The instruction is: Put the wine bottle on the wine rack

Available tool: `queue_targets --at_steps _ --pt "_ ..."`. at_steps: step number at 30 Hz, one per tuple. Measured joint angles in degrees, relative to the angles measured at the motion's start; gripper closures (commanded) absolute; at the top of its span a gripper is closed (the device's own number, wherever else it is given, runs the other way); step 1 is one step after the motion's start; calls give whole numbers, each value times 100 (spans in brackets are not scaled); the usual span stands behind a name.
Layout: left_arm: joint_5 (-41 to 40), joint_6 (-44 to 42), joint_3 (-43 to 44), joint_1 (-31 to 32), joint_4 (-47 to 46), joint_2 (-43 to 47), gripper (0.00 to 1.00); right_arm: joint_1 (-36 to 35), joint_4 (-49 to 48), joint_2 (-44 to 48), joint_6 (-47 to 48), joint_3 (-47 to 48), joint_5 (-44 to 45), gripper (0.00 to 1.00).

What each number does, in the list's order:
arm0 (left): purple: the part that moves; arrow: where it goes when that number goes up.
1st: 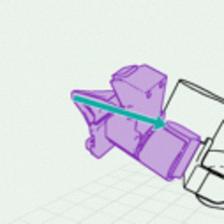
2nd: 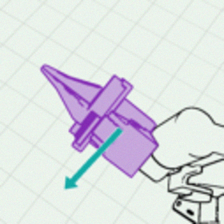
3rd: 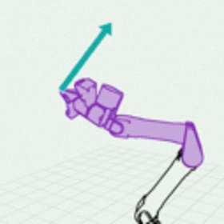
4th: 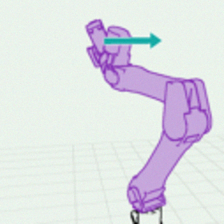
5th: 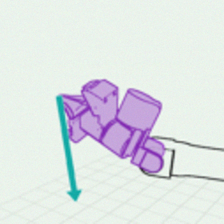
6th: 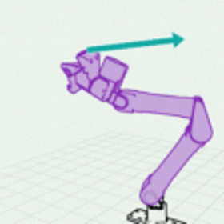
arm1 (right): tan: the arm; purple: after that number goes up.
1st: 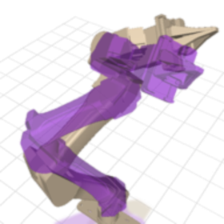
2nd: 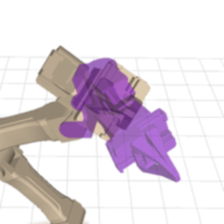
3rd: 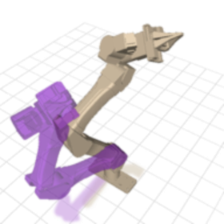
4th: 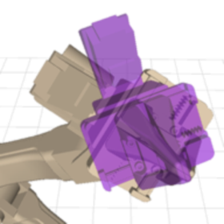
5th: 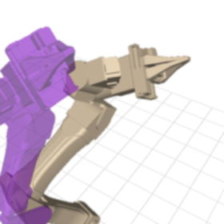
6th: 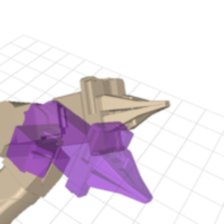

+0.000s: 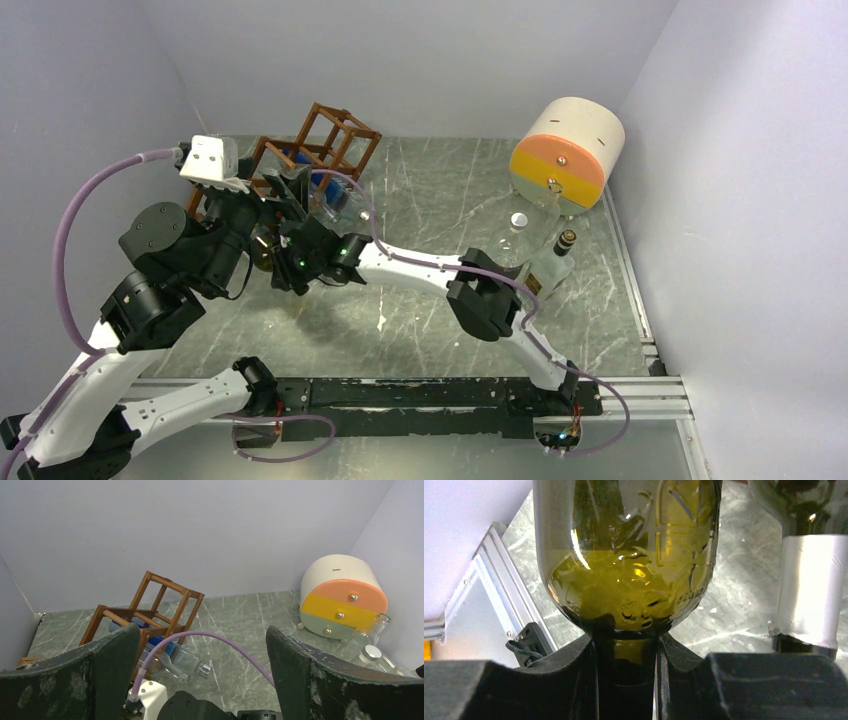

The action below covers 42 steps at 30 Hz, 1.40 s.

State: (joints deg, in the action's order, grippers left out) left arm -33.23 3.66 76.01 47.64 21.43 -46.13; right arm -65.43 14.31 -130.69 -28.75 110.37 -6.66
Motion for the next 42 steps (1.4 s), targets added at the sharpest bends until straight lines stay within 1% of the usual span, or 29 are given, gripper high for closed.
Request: queue_targets --at_steps 10,17,41,42 --pt "4 11 0 0 81 0 1 105 444 -481 -59 911 -258 56" --pt "7 26 0 0 92 -17 1 186 181 -507 -173 1145 -168 47" --pt "4 55 0 0 120 -33 1 334 -728 -629 -492 1134 2 44" --pt "4 55 0 0 120 -33 1 341 -765 -634 -507 1132 4 43"
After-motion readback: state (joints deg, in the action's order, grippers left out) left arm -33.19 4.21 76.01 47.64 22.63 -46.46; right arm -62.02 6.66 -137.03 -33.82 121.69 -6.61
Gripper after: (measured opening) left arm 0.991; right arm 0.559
